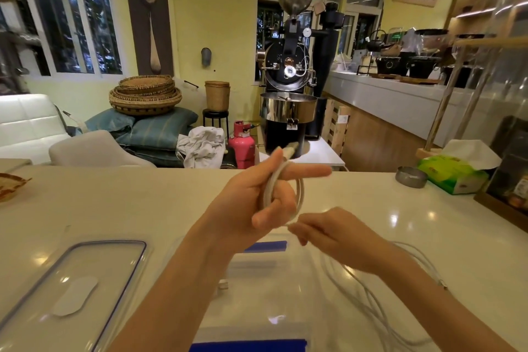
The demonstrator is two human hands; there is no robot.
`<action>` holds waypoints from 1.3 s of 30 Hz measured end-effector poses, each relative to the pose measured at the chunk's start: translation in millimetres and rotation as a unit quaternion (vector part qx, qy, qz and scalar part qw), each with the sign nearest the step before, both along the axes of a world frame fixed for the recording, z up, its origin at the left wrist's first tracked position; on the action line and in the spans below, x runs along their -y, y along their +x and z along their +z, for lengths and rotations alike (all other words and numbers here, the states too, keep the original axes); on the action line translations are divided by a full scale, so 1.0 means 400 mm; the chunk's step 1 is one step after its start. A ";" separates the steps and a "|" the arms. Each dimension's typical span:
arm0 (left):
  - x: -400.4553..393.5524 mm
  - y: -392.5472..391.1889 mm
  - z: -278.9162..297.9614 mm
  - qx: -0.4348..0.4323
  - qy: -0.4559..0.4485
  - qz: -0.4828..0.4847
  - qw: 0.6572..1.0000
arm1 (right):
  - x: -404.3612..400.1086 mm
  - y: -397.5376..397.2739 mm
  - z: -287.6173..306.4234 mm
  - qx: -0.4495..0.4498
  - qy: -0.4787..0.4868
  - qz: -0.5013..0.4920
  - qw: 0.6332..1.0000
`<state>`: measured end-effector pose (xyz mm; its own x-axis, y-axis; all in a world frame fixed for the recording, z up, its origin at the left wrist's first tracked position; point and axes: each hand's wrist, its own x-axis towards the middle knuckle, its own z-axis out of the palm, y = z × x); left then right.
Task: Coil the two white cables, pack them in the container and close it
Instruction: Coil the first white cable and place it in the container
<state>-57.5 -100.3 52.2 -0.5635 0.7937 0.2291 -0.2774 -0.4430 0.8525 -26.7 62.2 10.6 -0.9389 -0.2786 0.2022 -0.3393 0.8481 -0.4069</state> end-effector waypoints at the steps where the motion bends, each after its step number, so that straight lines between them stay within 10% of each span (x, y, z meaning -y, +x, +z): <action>1: 0.002 0.008 0.002 -0.043 -0.041 -0.010 0.998 | -0.012 -0.010 0.005 -0.008 -0.011 -0.010 1.000; 5: -0.022 0.015 -0.008 -0.206 -0.246 0.055 0.945 | -0.046 -0.035 0.034 -0.056 -0.074 -0.060 0.994; 11: -0.069 -0.003 -0.061 -0.226 -0.342 0.155 0.899 | -0.025 -0.023 0.074 -0.045 -0.168 -0.083 0.981; 19: -0.090 -0.036 -0.097 -0.128 -0.186 0.338 0.914 | 0.060 0.030 0.044 -0.137 -0.094 -0.044 0.985; 31: -0.021 -0.059 -0.026 0.131 0.139 0.191 0.963 | 0.082 0.073 0.007 -0.048 -0.003 0.008 0.999; 39: 0.006 -0.026 -0.008 0.027 -0.012 0.069 0.997 | 0.018 0.008 0.001 -0.014 -0.066 -0.020 0.998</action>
<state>-67.8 -102.6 49.0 -0.6786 0.7125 0.1785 -0.2601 -0.4604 0.8487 -23.4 55.1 11.1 -0.9425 -0.2096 0.2603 -0.3181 0.8015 -0.5064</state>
